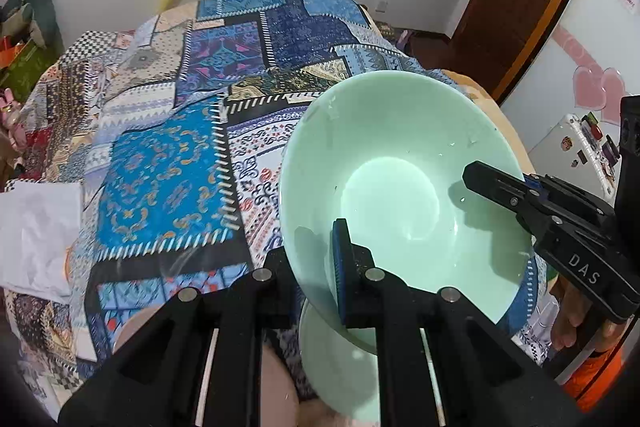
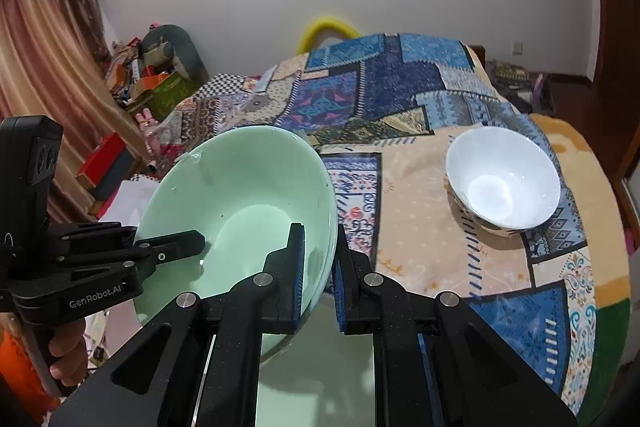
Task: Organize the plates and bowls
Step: 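Lift the light green bowl with both tools over the pink bowl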
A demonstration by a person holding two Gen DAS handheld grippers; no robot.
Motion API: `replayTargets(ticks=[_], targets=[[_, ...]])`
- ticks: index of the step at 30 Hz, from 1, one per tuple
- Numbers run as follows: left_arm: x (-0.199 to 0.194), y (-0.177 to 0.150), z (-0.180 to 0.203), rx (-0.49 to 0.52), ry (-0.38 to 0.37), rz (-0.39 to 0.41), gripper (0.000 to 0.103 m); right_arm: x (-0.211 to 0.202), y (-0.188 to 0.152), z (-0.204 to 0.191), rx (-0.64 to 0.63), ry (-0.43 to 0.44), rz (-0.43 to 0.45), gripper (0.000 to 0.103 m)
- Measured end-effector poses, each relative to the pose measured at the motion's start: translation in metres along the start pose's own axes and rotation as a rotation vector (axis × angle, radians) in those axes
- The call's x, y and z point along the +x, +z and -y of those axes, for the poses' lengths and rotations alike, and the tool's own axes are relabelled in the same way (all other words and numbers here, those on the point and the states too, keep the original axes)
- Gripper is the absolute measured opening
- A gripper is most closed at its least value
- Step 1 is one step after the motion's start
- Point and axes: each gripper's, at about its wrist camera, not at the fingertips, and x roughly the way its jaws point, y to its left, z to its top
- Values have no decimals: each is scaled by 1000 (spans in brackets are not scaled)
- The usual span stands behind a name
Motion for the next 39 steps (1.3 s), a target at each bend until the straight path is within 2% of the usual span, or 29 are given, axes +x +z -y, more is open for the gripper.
replayTargets(ticks=[9,21,30,39], targets=[[-48,-34,-17,-31,38,41,13,-16,-10,-36,-38,45,14,12],[-92,-81,-63,-105,107,64,13,-6,-28,-90,-87,139,-5,12],[-94,-110,-98,-163,136,35,13,16,-45,-123,-119,188,-54,12],[-70,-129,-126,-221,132,-26,13,43,-62,-137,-109,198,-128,12]])
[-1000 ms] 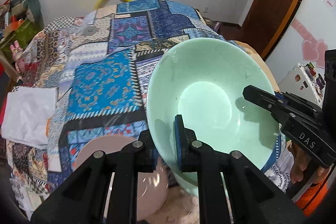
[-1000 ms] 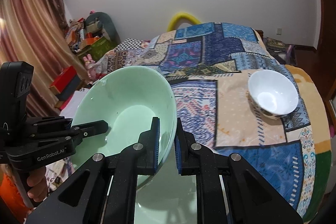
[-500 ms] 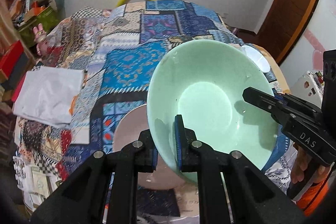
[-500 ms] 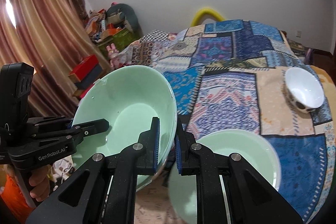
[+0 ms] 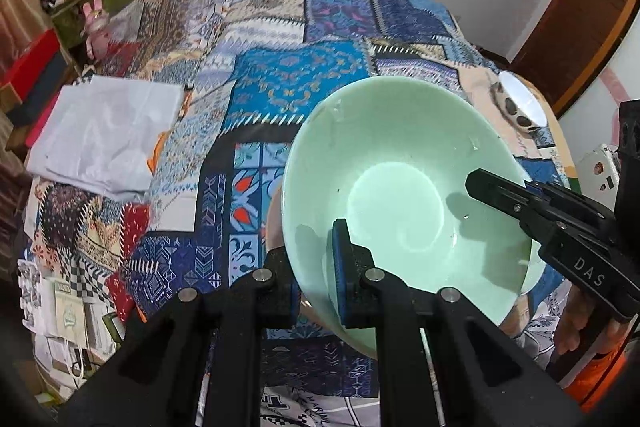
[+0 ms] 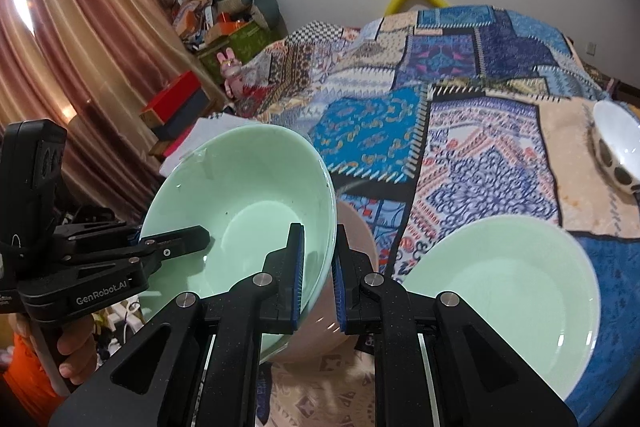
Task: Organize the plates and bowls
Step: 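Lift the light green bowl with both tools over the pink bowl, then lower the green bowl into the pink bowl and open both tools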
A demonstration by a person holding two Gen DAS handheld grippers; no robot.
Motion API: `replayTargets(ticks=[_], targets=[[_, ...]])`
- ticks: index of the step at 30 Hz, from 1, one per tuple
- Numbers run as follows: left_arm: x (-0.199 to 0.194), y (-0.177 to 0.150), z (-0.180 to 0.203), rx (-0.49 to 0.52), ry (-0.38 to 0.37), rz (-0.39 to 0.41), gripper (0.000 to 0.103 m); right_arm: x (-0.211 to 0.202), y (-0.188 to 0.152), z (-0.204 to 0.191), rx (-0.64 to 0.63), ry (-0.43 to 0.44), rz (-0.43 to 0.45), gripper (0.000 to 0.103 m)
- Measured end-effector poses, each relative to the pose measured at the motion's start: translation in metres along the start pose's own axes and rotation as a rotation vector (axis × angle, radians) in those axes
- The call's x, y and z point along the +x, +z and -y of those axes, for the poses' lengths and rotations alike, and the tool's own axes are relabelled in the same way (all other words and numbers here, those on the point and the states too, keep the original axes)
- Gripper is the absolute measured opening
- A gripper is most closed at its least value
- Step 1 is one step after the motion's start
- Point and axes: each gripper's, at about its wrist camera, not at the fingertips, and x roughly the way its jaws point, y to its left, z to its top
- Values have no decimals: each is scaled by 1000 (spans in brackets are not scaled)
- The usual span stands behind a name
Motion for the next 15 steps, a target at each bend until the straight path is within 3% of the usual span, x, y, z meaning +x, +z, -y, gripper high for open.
replayTargets(ticks=[15], targets=[[48,-13,-12,-25,-8,-98,13,34,-22,11,43,-13,-110,12]])
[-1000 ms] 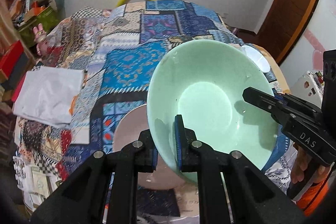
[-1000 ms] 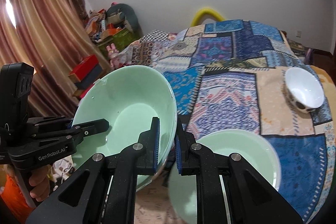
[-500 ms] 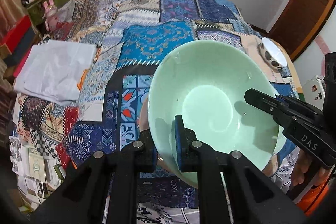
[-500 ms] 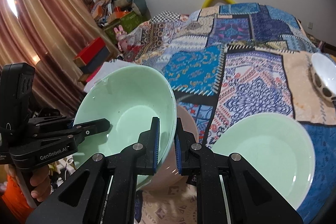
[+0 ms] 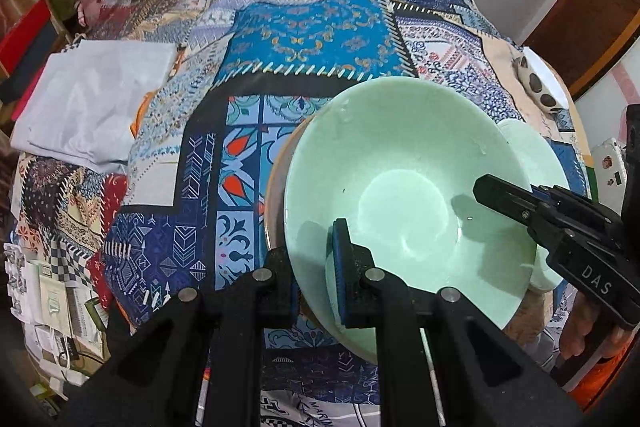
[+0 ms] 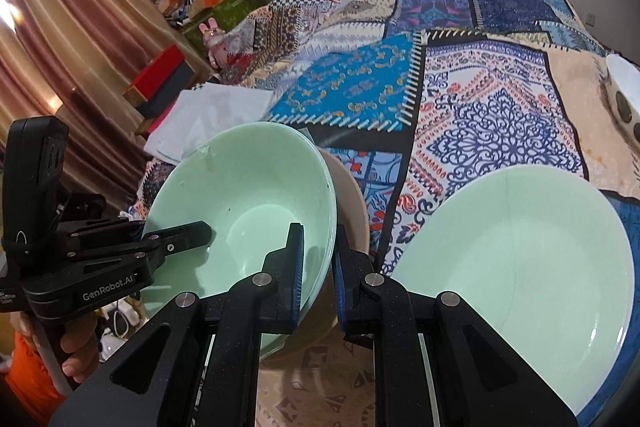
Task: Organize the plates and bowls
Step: 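Lower the green bowl into the pink bowl and open both tools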
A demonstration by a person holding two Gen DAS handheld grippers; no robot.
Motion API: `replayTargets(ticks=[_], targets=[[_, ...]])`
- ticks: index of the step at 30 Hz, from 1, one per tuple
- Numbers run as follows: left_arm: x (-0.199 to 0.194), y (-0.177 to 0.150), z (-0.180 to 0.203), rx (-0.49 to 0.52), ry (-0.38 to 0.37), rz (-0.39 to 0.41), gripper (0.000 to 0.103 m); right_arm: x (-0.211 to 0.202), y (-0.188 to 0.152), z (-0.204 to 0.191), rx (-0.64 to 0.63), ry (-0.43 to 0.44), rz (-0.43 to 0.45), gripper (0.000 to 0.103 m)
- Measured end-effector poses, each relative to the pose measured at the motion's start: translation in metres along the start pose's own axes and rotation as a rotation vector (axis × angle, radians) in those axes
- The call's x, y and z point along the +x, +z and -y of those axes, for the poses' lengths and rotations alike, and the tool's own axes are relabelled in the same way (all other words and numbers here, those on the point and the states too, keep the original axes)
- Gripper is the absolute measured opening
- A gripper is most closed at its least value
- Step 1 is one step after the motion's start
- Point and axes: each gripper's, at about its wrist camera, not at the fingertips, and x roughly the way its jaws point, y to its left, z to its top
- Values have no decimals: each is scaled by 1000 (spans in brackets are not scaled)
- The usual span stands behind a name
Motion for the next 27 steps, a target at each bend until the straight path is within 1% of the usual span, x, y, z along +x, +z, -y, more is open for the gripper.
replayTargets(ticks=[4,18,21,23,24,27], targets=[[3,0,0,10,9,7,13,5,-4,2,-2,2,-20,12],[7,3,2,27,31,5,13,-3,-2,3,0,2,-2,12],[9,4,8,51,55,3,16,-6,-1,5,1,1,1,12],[14,5,12,65,68,-15,17,-8,-2,6,3,-4,5,12],[15,5,15,73,79,-10,18,-10,-2,6,-1,-11,7,15],[15,7,21,98,90,-5,25,-13,-2,8,-6,-17,12,15]])
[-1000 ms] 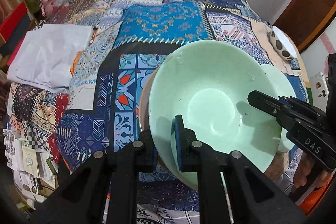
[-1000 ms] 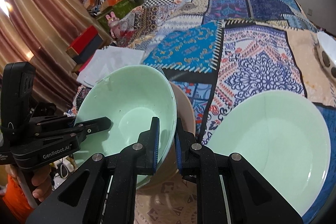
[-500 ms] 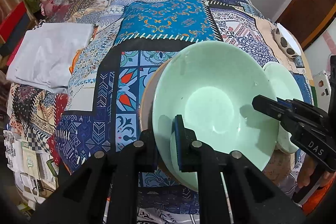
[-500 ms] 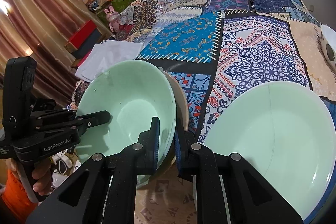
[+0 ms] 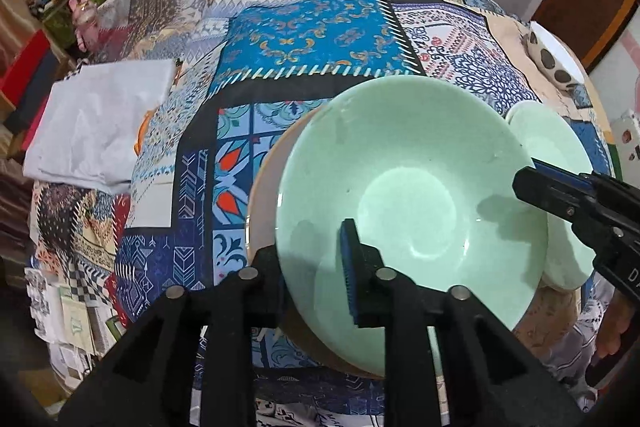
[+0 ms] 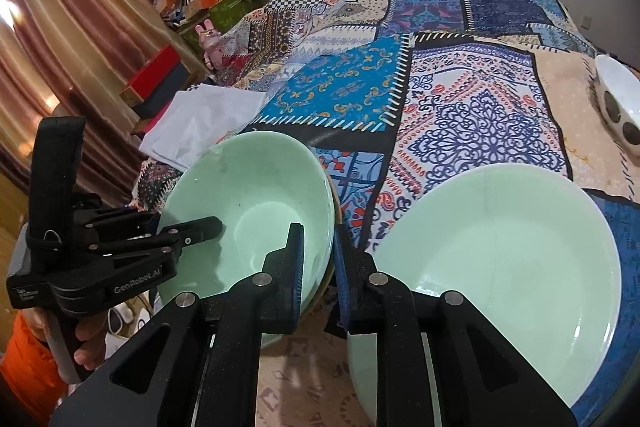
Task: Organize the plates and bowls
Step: 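Lower the green bowl into the pink bowl and open both tools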
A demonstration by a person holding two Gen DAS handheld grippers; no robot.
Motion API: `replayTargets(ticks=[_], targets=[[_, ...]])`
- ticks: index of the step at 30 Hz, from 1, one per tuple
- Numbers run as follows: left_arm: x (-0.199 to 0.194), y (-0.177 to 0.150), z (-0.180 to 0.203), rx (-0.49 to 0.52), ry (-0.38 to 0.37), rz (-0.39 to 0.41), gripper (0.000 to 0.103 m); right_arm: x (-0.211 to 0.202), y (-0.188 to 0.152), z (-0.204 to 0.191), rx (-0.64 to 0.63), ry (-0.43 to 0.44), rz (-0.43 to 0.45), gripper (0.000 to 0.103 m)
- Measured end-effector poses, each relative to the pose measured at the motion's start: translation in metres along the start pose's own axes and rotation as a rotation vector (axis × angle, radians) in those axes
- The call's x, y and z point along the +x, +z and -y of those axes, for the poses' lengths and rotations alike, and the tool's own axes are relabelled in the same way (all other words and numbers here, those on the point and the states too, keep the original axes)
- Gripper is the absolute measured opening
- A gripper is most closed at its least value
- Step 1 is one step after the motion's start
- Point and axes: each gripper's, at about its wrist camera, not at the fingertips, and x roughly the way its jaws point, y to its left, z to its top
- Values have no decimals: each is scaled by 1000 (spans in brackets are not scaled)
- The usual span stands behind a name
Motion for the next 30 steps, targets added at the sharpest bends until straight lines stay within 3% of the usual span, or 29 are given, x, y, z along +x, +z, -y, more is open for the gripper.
replayTargets(ticks=[9,16,20,27,30], targets=[[-8,7,4,-36,-30,-13,51,1,-5,6,-3,17,-17,15],[-20,14,9,-17,53,22,58,-11,-5,8,-15,17,5,15],[-33,17,7,-16,60,62,60,-22,-2,13,-18,12,26,15],[-62,30,24,-22,17,129,60,-54,5,31,-39,-54,103,28],[-73,40,41,-15,-14,169,68,-72,9,46,-38,-97,146,38]])
